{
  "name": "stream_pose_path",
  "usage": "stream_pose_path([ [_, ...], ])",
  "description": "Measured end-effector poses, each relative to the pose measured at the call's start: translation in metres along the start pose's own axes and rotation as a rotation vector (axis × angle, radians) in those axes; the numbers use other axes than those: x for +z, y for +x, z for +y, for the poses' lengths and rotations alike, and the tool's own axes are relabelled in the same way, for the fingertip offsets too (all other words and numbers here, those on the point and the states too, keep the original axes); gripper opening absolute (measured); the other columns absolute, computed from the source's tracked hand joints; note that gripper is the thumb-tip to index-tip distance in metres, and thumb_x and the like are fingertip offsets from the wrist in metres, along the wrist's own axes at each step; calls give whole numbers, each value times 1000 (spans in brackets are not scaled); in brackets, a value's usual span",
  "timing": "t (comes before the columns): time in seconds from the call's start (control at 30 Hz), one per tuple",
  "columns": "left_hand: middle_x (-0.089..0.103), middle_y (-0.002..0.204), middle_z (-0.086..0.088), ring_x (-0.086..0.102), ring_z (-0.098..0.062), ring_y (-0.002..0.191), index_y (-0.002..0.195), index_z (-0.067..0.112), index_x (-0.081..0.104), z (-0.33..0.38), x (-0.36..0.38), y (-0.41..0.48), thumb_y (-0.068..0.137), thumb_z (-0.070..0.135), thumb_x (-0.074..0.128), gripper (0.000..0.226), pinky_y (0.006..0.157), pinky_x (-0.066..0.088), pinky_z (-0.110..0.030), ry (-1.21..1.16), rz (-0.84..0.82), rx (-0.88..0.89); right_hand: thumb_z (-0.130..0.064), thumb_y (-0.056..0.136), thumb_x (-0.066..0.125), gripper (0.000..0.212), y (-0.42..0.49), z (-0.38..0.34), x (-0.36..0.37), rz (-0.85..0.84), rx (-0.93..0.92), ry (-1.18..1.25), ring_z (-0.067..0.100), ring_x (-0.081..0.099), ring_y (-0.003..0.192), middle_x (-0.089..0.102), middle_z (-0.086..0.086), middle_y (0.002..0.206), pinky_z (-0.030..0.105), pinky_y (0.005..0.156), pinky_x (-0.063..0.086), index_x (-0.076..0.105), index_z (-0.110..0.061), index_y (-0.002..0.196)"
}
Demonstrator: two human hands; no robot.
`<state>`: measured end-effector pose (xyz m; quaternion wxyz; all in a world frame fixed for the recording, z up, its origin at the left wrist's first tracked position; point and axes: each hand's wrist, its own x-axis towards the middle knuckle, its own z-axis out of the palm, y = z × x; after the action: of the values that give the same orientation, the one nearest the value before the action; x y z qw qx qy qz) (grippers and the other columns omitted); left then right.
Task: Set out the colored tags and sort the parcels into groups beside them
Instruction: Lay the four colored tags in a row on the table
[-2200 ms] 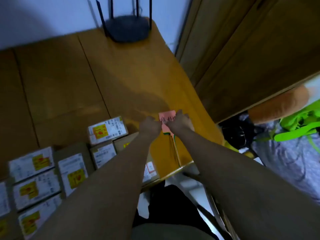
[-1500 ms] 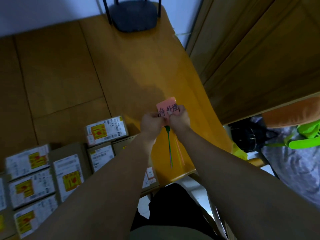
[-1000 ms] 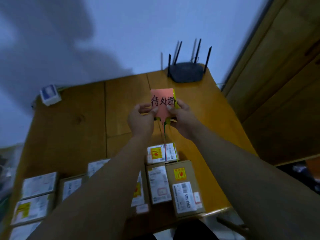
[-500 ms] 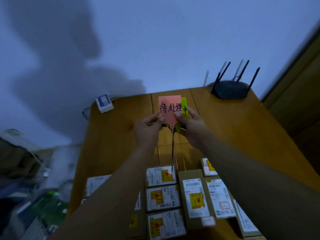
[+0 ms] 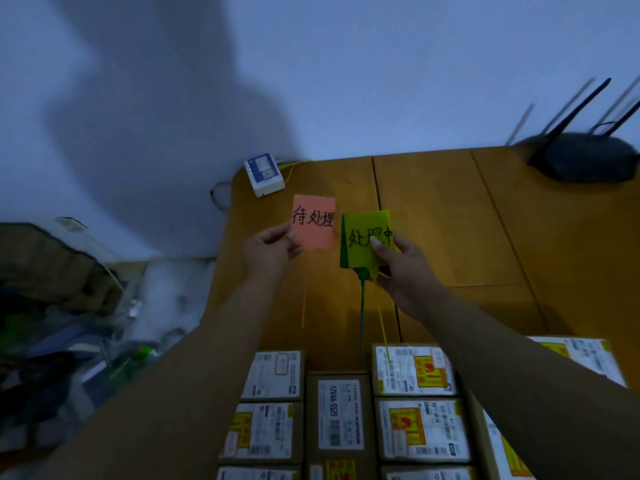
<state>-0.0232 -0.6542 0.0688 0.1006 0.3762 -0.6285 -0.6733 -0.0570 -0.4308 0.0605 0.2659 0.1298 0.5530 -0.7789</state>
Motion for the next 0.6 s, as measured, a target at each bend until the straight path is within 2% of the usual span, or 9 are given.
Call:
stream_pose_path([
  [0.07,70,110,-13,71,-20,89,105,9,72,-17,-15,33,96,-1,66,15,61,61,-19,44,64,-71,-16,101,66,25,14,17,5,11,20,-10,24,76,97,78,7,113,42,75,66,66,-17,126],
  [0.17,73,104,-13,73,-19,83,95,16,71,-42,-31,73,97,1,65,16,70,63,-25,90,158,-192,-16,100,67,18,30,39,13,14,46,-31,14,79,80,82,-3,93,39,71,65,69,-21,117],
  [0.23,76,103,-14,74,-19,81,97,16,71,-59,-38,93,97,2,66,15,69,62,-27,112,219,-208,-18,100,68,17,37,50,16,12,56,-37,14,78,83,81,-3,97,35,68,64,69,-24,115],
  [0.3,76,103,-12,74,-20,82,99,19,71,-70,-42,105,96,5,68,15,66,62,-27,182,264,-183,-19,100,68,21,42,60,19,9,71,-43,18,76,94,79,0,110,37,78,62,69,-25,120],
  [0.37,75,110,-13,73,-24,92,105,16,71,-77,-46,116,95,5,69,15,76,63,-33,213,292,-173,-20,100,68,30,45,66,22,15,92,-52,22,74,102,77,5,120,44,91,57,67,-21,130],
  [0.4,75,113,-13,71,-23,94,109,13,72,-79,-49,119,94,5,68,17,80,62,-33,245,305,-168,-20,100,68,31,45,69,23,16,98,-58,22,74,103,77,6,122,44,91,56,66,-20,131],
  [0.43,74,114,-14,68,-23,93,110,11,72,-80,-52,120,94,5,66,18,80,59,-32,321,316,-151,-20,100,68,31,46,71,24,15,101,-63,21,75,102,77,7,122,42,88,57,67,-19,131],
  [0.5,70,121,-15,63,-25,96,114,8,72,-86,-59,115,96,11,61,21,82,54,-34,644,297,-54,-20,100,68,32,46,75,24,17,104,-68,22,76,104,78,8,123,39,85,60,67,-19,131],
  [0.6,58,136,-12,55,-31,121,127,14,65,-104,-69,95,101,28,51,32,95,49,-42,1178,156,346,-20,99,69,36,47,77,23,49,125,-75,29,72,116,76,9,126,51,104,54,65,-19,135],
])
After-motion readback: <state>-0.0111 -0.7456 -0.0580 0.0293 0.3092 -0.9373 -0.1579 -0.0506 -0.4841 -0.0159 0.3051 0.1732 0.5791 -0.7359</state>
